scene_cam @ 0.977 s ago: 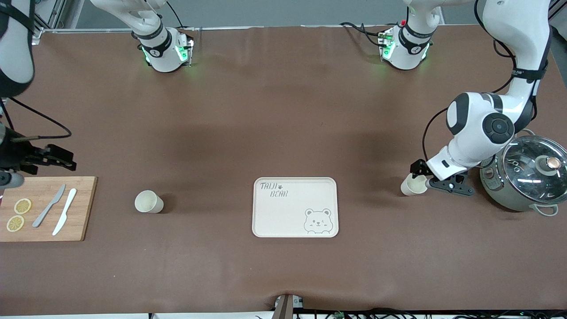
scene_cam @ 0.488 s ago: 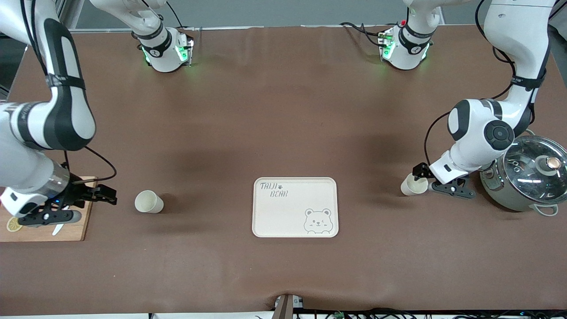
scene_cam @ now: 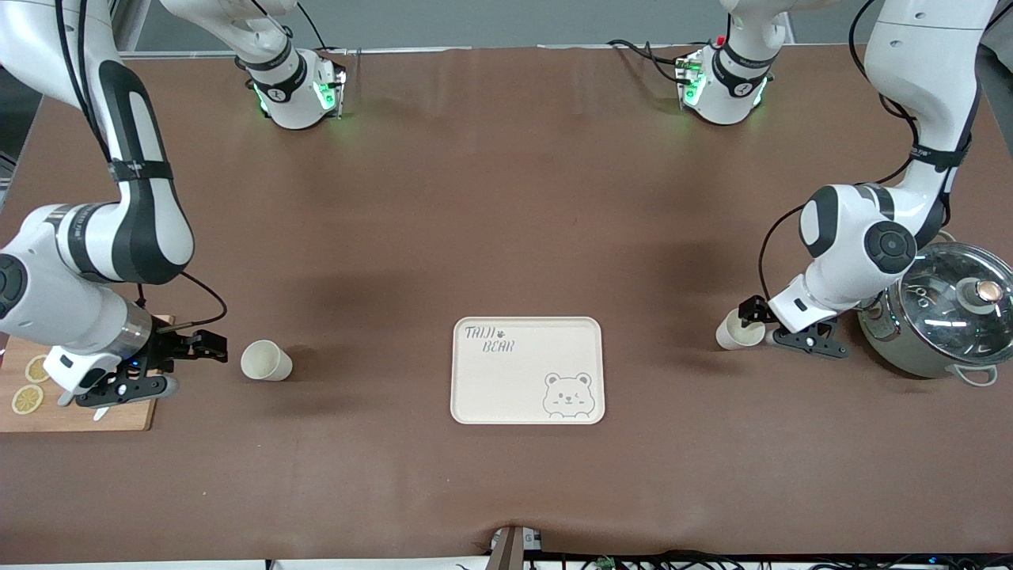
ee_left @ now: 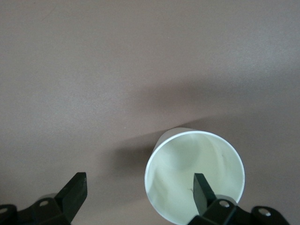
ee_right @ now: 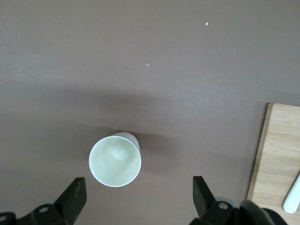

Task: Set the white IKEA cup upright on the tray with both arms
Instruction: 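Close the left and right grippers around the two white cups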

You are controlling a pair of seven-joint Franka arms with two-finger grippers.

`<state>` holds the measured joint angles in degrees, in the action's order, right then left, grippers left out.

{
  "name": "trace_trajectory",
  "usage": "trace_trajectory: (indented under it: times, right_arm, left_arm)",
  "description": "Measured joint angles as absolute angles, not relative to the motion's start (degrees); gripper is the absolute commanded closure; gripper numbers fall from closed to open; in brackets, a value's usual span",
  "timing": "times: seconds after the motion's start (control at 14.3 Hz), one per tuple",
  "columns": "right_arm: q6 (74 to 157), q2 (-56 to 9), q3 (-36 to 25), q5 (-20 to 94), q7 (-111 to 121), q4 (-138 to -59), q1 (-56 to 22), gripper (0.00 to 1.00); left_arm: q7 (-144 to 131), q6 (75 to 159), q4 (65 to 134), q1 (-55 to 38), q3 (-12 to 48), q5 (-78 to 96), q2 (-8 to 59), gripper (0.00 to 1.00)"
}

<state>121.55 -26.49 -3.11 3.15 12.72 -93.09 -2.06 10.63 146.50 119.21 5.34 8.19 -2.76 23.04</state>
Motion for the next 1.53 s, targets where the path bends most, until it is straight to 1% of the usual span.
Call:
trace_trajectory:
  times: [0.35, 0.56, 0.63, 0.7, 1.12, 1.53]
  right_arm:
    - [129.45, -27.01, -3.07, 3.15, 16.64, -99.15, -2.11, 0.0]
    - [131.5, -27.06, -3.07, 3.15, 18.31, -101.13, -2.11, 0.0]
    - [131.97, -27.06, -3.06, 3.15, 18.46, -101.46, -2.12, 0.0]
    - [132.52, -27.06, -3.03, 3.15, 18.58, -101.91, -2.19, 0.0]
    - [138.27, -27.94, -2.98, 3.15, 18.62, -105.85, -3.1, 0.0]
    - [142.39, -29.67, -3.06, 3.15, 19.78, -107.18, -3.16, 0.0]
  left_arm:
    - [10.65, 147.77, 119.31, 5.34, 8.19, -2.76, 23.97, 0.0]
    - [10.73, 149.81, 119.46, 5.31, 8.2, -2.76, 24.99, 0.0]
    - [10.83, 150.44, 119.48, 5.3, 8.2, -2.76, 25.51, 0.65]
    - [10.94, 150.95, 119.49, 5.29, 8.21, -2.76, 26.04, 1.0]
    - [10.94, 151.81, 119.61, 5.25, 8.26, -2.76, 26.52, 1.0]
    - [10.21, 152.1, 118.8, 5.03, 8.76, -2.76, 25.69, 1.0]
